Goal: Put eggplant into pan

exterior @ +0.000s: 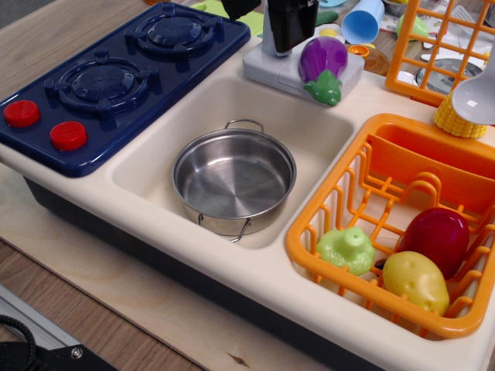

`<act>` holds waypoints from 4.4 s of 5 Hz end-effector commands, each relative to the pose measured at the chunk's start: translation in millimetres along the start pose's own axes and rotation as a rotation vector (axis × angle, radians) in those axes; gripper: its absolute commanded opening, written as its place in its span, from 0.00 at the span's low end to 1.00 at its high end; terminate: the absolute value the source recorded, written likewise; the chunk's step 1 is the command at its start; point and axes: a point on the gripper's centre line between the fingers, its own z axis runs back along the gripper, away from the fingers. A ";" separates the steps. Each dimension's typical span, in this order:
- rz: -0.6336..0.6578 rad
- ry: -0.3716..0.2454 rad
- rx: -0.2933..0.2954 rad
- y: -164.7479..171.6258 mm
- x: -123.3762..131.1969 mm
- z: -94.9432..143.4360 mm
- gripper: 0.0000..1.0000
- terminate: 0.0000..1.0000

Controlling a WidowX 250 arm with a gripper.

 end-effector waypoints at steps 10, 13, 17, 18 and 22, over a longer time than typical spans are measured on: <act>0.452 -0.076 0.155 -27.0 41.9 -44.3 1.00 0.00; 0.341 -0.021 0.164 -23.6 33.2 -68.1 1.00 0.00; 0.363 0.061 0.233 -33.9 16.8 -27.0 0.00 0.00; 0.395 0.087 0.233 -28.6 0.4 -8.7 0.00 0.00; 0.456 0.076 0.129 2.1 -68.3 -23.2 1.00 0.00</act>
